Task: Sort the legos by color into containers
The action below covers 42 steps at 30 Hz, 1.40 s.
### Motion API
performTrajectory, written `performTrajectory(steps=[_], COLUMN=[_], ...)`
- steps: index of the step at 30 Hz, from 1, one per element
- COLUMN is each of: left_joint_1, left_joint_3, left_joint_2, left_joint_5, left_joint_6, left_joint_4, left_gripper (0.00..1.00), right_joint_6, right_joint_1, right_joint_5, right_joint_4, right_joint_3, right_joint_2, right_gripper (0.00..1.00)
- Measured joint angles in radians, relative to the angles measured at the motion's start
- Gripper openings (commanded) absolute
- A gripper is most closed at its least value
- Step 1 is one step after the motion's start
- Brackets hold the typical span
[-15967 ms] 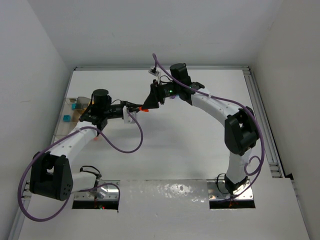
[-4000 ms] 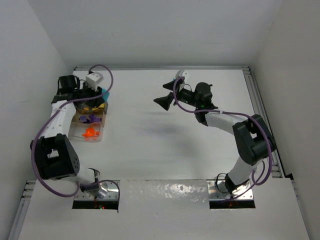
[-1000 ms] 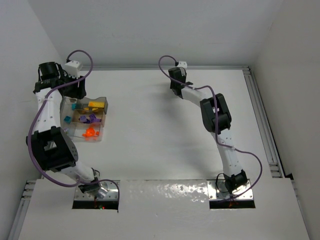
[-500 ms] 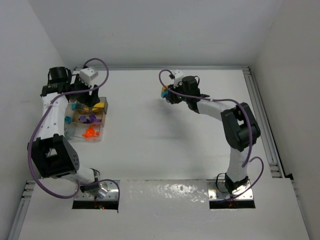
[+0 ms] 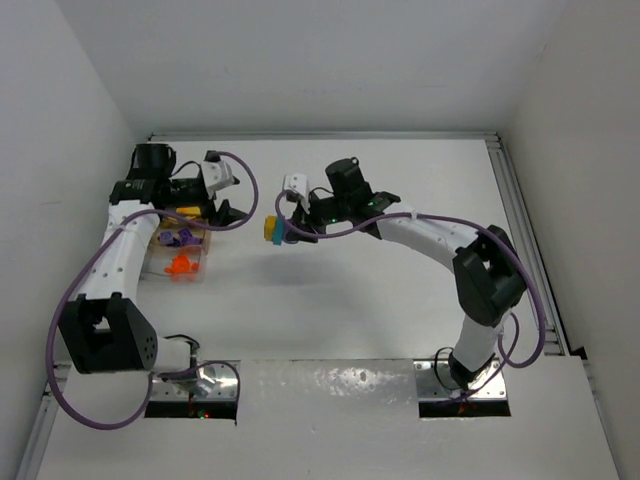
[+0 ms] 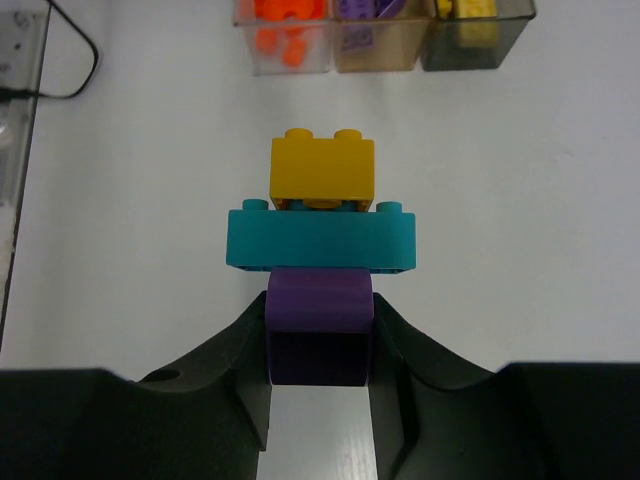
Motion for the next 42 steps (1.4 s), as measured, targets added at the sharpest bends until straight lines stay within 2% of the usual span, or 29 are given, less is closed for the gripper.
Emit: performTrajectory(steps=[7, 15, 24, 30, 31, 32, 34, 37, 40, 42], left_joint_1=[-0.115, -0.161, -0.171, -0.177, -0.177, -0.180, -0.182, -0.182, -0.182, -0.182], left_joint_3=[0.007, -0.005, -0.069, -0.095, -0.101, -0.108, -0.118, -0.119, -0.119, -0.119], left_joint_2=[0.040, 0.056, 0.056, 0.055, 0.055, 0.055, 0.055, 0.053, 0.053, 0.053], left_joint_5=[0.053, 0.046, 0.035, 0.035, 0.035, 0.035, 0.030, 0.024, 0.019, 0.012], left_joint_6=[0.221, 0.320, 0.306, 0.235, 0.224, 0.206, 0.180, 0.147, 0.130, 0.135], left_joint_4=[-0.188, -0.256, -0.220, -0.139, -0.124, -0.106, -0.081, -0.048, -0.037, -0.037], left_gripper=[0.83, 0.70, 0.60, 0.55, 0.51, 0.42, 0.34, 0.13, 0.00, 0.00], right_joint_6=[-0.124, -0.157, -0.153, -0.147, -0.146, -0.145, -0.141, -0.140, -0.141, -0.144], right_joint_1=[0.024, 0.049, 0.047, 0.047, 0.047, 0.047, 0.047, 0.047, 0.045, 0.047], right_joint_5=[0.013, 0.024, 0.041, 0.042, 0.042, 0.042, 0.042, 0.044, 0.052, 0.062], right_joint_4=[-0.114, -0.134, -0.112, -0.084, -0.080, -0.076, -0.074, -0.072, -0.066, -0.066], right_joint_3=[0.016, 0.021, 0.021, 0.021, 0.021, 0.021, 0.021, 0.021, 0.021, 0.019], right_joint_2=[0.000, -0.008, -0.025, -0.034, -0.034, -0.035, -0.036, -0.036, -0.036, -0.036], right_gripper=[0.00, 0.00, 0.00, 0.00, 0.00, 0.00, 0.00, 0.00, 0.00, 0.00])
